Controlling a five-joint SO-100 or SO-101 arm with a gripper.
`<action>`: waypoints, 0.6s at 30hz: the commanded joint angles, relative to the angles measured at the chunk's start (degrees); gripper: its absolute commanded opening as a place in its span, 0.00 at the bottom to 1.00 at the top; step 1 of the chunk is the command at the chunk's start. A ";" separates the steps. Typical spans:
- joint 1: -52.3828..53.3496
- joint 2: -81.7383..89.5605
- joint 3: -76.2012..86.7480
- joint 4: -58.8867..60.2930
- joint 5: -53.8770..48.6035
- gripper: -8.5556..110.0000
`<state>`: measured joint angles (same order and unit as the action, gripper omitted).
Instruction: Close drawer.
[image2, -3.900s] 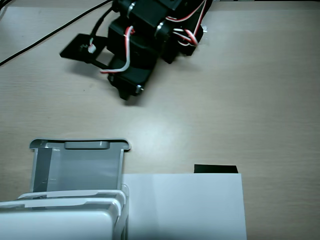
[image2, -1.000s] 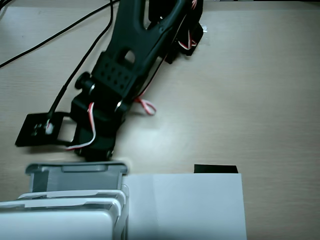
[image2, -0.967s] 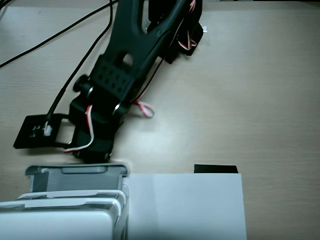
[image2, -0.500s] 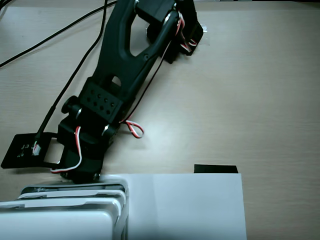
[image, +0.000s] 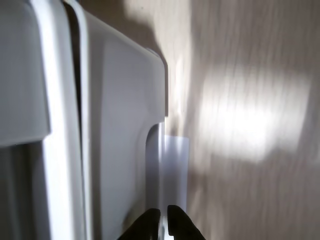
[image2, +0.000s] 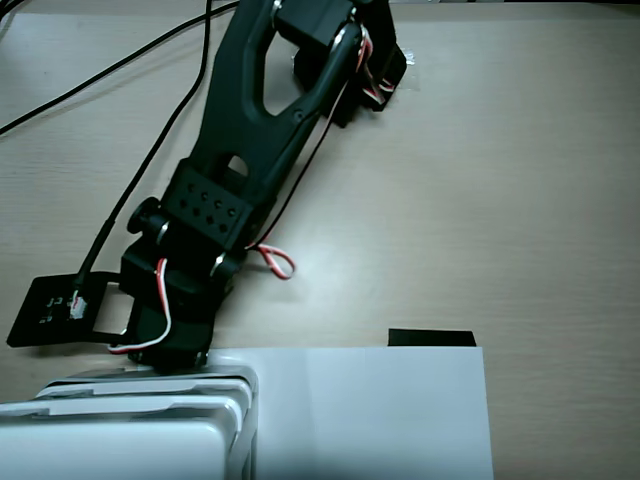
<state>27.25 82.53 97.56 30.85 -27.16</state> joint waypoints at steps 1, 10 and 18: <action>1.41 7.91 3.69 0.53 -0.62 0.07; 4.39 24.08 17.31 14.15 -0.18 0.07; 7.29 41.31 33.49 18.28 1.05 0.07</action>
<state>33.57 117.07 127.00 48.69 -25.93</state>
